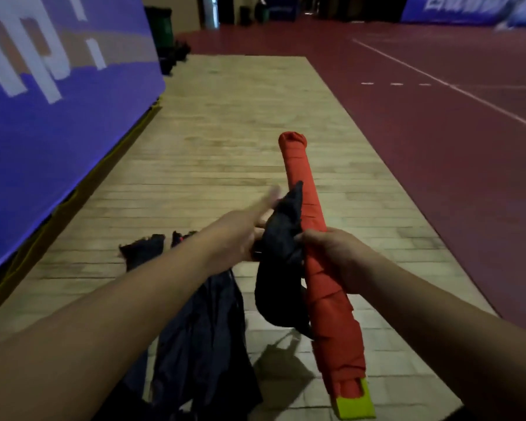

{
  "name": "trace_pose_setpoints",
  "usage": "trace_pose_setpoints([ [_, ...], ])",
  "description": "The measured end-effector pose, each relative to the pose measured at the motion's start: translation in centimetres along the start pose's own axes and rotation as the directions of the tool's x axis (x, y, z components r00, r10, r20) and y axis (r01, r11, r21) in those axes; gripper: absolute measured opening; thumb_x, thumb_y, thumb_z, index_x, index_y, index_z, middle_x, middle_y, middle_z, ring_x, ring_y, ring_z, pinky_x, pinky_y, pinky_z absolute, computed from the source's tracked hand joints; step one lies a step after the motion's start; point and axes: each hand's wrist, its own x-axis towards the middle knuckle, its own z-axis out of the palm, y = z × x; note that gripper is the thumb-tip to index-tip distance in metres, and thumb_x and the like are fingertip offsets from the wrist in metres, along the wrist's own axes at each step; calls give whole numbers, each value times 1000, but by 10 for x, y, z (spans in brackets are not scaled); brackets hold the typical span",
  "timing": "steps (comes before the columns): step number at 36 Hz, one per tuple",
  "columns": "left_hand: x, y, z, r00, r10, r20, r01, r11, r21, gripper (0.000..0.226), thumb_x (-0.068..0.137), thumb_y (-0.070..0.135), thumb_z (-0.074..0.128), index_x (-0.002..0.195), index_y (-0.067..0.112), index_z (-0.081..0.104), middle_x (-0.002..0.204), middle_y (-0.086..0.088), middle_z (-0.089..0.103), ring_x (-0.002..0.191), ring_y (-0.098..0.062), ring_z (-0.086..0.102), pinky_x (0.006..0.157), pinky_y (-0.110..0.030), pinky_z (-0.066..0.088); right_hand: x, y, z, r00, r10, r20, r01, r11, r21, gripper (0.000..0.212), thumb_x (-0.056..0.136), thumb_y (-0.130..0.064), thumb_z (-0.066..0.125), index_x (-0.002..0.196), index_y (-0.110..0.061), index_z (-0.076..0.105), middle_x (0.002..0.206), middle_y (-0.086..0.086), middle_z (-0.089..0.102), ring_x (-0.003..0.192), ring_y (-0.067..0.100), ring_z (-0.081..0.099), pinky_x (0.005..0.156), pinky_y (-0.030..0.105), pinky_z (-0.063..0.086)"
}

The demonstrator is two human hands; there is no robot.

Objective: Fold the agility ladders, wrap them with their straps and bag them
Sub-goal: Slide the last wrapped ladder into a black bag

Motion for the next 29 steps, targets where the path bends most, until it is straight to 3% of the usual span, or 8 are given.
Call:
trace_pose_setpoints([
  [4, 10, 2, 3, 986, -163, 43, 162, 987, 16, 81, 73, 76, 51, 118, 10, 58, 90, -11, 67, 73, -19, 63, 73, -33, 50, -9, 4, -9, 999, -49, 21, 50, 998, -47, 18, 88, 1, 63, 107, -2, 62, 66, 17, 59, 47, 24, 57, 48, 29, 53],
  [8, 22, -5, 0, 985, -167, 47, 157, 973, 169, 13, 100, 21, 57, 101, 12, 65, 89, -8, 66, 60, -10, 61, 51, -21, 48, -15, 1, -20, 993, -112, 27, 116, 970, -212, 17, 86, 2, 67, 102, -5, 66, 70, 13, 62, 51, 22, 58, 49, 27, 52],
  [10, 27, -4, -5, 997, -67, 40, 62, 990, 129, 13, 99, 7, 54, 99, 8, 67, 86, -10, 66, 64, -15, 63, 54, -22, 50, -16, 0, -25, 990, -133, 41, 139, 960, -244, 17, 85, 3, 68, 100, -5, 65, 70, 14, 62, 53, 24, 58, 50, 28, 52],
  [14, 36, -2, -11, 993, 102, -60, -91, 983, 159, 11, 76, 17, 72, 85, 14, 77, 92, -7, 72, 95, -27, 59, 86, -37, 44, -15, -5, -33, 988, -156, 10, 153, 952, -264, 15, 85, 3, 69, 94, -9, 65, 65, 12, 61, 52, 26, 58, 49, 31, 52],
  [17, 37, 1, -10, 973, 190, -129, -153, 956, 252, 17, 66, 28, 75, 79, 18, 79, 95, -1, 77, 99, -24, 65, 89, -36, 46, -11, -9, -35, 989, -148, -20, 141, 968, -209, 15, 86, 1, 69, 98, -7, 64, 64, 12, 61, 50, 24, 58, 48, 31, 51],
  [21, 27, 2, -5, 966, 255, -42, -240, 946, 216, 15, 96, 6, 58, 103, 8, 72, 106, -11, 75, 99, -26, 71, 86, -29, 56, -9, -14, -34, 987, -143, -70, 135, 985, -109, 20, 87, -1, 71, 105, -2, 62, 69, 13, 62, 50, 22, 59, 47, 29, 52],
  [26, 16, 2, -1, 936, 349, -47, -302, 863, 406, 19, 98, 7, 58, 106, 17, 72, 106, -3, 75, 102, -17, 70, 93, -33, 54, -7, -16, -29, 992, -86, -94, 83, 996, -38, 46, 82, -40, 81, 108, -7, 64, 78, 15, 64, 55, 22, 61, 52, 30, 54],
  [29, 14, 3, 6, 865, 497, -71, -323, 660, 678, 10, 94, 20, 66, 91, 21, 75, 102, 0, 61, 88, -10, 62, 80, -23, 51, -6, -16, -22, 998, -13, -66, 16, 999, 46, 56, 77, -56, 78, 103, -9, 61, 82, 15, 64, 54, 21, 61, 54, 31, 55],
])
